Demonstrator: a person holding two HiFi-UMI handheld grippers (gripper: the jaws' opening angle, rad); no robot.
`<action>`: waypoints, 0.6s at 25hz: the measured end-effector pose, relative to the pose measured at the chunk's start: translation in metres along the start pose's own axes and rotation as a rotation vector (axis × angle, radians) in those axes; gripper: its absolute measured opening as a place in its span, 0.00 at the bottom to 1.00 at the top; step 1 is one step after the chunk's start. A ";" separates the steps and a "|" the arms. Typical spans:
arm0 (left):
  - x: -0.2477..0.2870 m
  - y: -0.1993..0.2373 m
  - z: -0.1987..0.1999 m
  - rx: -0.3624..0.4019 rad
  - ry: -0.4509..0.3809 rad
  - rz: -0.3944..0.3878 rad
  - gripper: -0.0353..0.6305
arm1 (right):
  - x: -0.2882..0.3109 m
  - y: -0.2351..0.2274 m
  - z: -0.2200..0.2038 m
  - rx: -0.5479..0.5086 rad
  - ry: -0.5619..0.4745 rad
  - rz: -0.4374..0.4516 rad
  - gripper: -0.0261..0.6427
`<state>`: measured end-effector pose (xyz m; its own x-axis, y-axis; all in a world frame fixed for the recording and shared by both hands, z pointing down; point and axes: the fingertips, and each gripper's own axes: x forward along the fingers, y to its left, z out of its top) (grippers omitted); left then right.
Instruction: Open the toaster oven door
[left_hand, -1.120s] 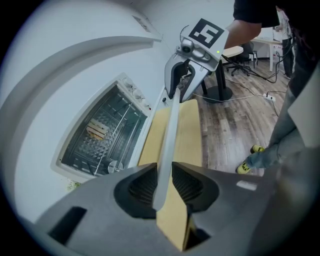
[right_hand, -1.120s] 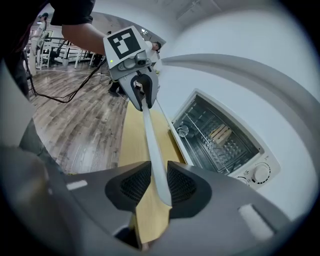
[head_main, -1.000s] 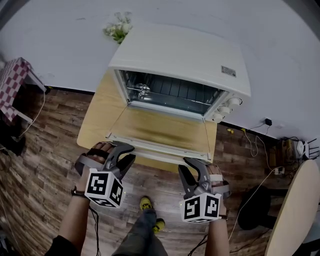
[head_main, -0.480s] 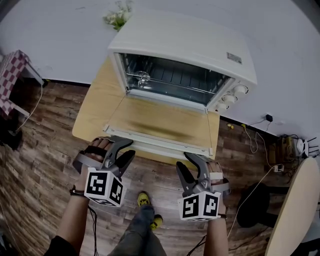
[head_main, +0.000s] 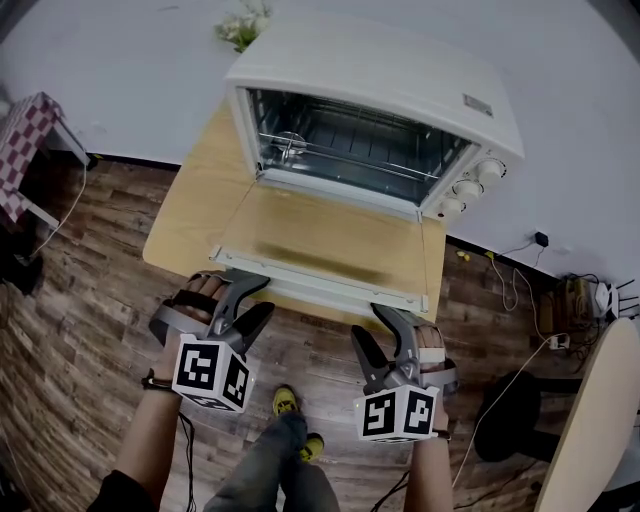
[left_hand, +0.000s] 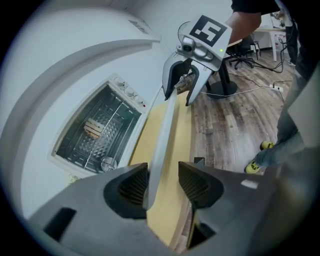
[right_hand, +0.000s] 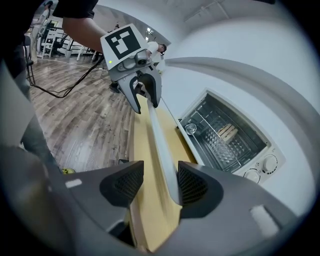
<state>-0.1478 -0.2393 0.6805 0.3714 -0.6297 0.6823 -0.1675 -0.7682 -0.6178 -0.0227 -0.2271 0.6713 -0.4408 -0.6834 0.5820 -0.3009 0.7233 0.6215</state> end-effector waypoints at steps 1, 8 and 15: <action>0.001 -0.001 -0.001 0.002 -0.001 0.005 0.33 | 0.001 0.001 -0.001 -0.005 -0.004 -0.005 0.35; 0.010 -0.012 -0.006 0.000 0.002 0.054 0.34 | 0.007 0.013 -0.008 -0.024 -0.034 -0.024 0.36; 0.021 -0.024 -0.012 0.010 0.015 0.089 0.36 | 0.015 0.026 -0.016 -0.036 -0.068 -0.044 0.37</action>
<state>-0.1467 -0.2354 0.7148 0.3415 -0.6975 0.6300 -0.1906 -0.7078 -0.6802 -0.0234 -0.2200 0.7041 -0.4845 -0.7052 0.5177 -0.2912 0.6881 0.6647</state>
